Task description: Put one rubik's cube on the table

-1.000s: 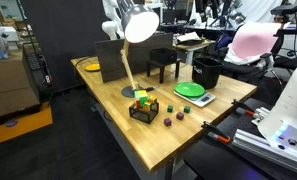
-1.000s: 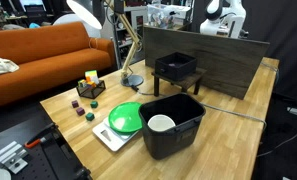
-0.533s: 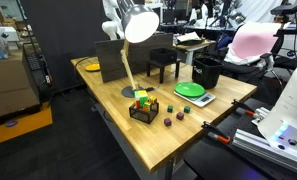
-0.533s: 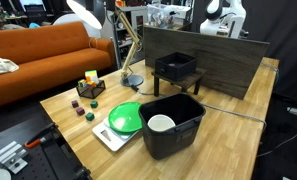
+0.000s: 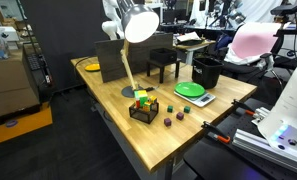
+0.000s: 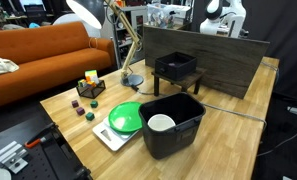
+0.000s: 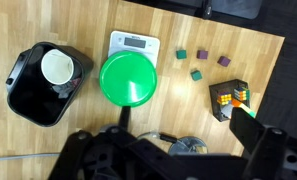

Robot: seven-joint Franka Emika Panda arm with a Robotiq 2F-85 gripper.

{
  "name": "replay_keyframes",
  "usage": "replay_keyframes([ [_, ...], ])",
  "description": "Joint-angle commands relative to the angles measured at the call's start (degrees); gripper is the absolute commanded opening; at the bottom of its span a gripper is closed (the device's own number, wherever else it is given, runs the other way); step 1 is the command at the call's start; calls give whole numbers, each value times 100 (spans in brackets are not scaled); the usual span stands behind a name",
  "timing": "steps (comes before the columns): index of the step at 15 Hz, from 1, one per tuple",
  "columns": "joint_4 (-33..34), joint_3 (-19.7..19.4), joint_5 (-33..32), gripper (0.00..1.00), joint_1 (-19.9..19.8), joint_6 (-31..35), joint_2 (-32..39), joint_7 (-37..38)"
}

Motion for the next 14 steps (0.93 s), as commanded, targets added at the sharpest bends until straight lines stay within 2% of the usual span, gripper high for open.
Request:
replay_keyframes([
  [1, 17, -40, -18, 100, 51, -15, 48, 20],
  [5, 42, -39, -17, 100, 49, -14, 106, 19],
  [8, -79, 77, -93, 100, 92, 407, -57, 110],
  [11, -292, 256, 92, 100, 365, 814, -351, 86],
  [14, -478, 577, 331, 100, 727, 989, -563, 372],
])
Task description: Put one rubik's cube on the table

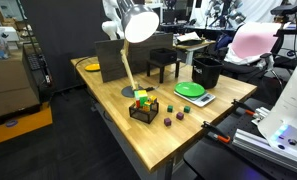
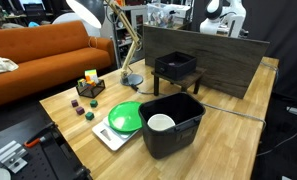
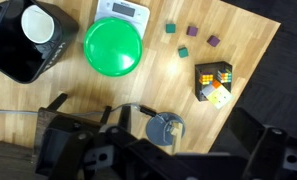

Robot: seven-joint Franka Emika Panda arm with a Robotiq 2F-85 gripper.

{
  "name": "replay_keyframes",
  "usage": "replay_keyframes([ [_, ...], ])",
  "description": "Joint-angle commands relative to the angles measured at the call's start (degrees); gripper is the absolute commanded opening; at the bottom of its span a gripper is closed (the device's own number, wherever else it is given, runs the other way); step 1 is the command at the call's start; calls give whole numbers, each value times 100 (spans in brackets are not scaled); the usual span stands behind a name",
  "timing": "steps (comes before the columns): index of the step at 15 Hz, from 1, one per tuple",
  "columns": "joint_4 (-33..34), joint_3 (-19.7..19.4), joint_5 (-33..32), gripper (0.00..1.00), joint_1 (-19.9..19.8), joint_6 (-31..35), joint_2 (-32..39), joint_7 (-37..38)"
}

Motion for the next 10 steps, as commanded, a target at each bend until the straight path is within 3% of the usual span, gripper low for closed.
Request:
replay_keyframes([
  [1, -368, 266, 361, 100, 317, 357, -301, 355],
  [6, -539, 699, 1104, 100, 719, 578, -395, 1161],
  [7, -405, 719, 872, 100, 670, 309, -313, 1076],
  [10, -411, 738, 887, 100, 688, 320, -312, 1103],
])
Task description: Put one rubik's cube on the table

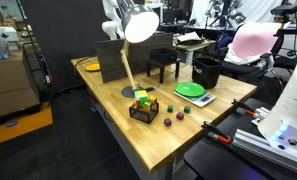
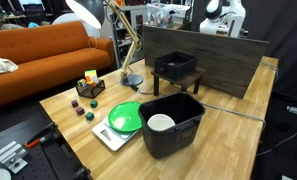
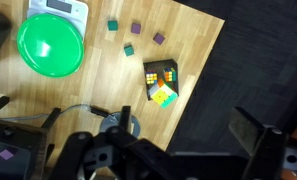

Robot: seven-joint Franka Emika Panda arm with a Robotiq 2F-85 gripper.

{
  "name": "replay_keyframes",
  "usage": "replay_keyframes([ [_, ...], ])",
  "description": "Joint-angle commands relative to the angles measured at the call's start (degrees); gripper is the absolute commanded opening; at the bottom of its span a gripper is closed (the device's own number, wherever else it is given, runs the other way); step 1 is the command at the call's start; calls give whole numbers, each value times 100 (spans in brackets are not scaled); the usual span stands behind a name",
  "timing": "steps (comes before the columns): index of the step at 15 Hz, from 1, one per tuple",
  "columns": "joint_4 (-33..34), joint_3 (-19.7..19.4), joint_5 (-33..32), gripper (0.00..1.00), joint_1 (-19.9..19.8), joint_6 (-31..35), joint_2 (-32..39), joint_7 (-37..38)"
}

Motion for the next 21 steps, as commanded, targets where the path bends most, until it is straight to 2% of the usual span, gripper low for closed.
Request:
replay_keyframes([
  [1, 19, -6, 4, 100, -14, -20, 5, -3],
  [4, 19, -6, 4, 100, -15, -20, 5, -3],
  [7, -135, 41, 238, 100, 86, 369, -73, 15],
  [10, -312, 240, 353, 100, 272, 225, -43, 59],
  [14, -573, 446, 663, 100, 575, 361, 254, -40],
  [17, -664, 423, 973, 100, 747, 536, 560, -280],
  [20, -618, 381, 1251, 100, 810, 684, 831, -559],
  [21, -655, 484, 1043, 100, 734, 531, 724, -343],
])
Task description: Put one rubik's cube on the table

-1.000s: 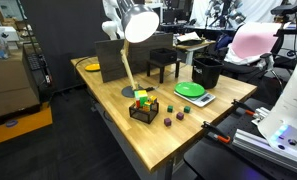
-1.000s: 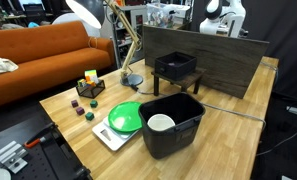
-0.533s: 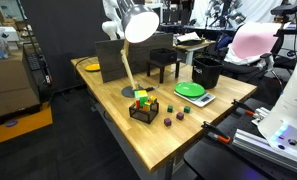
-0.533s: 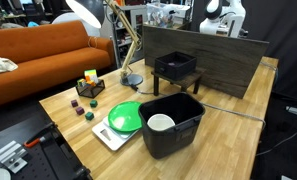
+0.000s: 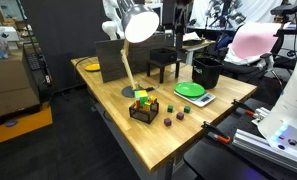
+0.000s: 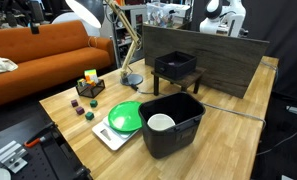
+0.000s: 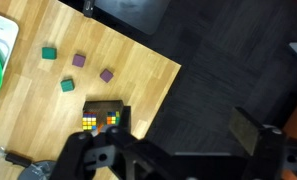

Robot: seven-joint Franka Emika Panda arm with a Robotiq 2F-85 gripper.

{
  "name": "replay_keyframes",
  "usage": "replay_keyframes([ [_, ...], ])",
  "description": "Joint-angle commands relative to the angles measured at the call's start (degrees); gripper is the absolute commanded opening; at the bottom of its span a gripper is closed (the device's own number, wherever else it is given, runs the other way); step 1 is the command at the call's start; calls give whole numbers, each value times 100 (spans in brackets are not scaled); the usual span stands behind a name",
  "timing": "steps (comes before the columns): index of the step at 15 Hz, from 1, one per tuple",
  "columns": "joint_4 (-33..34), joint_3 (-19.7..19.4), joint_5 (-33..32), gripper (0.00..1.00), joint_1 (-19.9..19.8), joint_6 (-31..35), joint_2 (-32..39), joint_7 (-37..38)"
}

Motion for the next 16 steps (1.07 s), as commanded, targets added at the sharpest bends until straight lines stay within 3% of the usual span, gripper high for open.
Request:
replay_keyframes([
  [1, 23, -22, 42, 100, 13, 27, 59, -50],
  [10, 45, -44, 68, 100, 20, 38, 77, -88],
  [12, 4, 47, -270, 100, -170, 23, 46, 358],
  [16, -380, 179, -229, 100, -300, 174, -47, 1545],
])
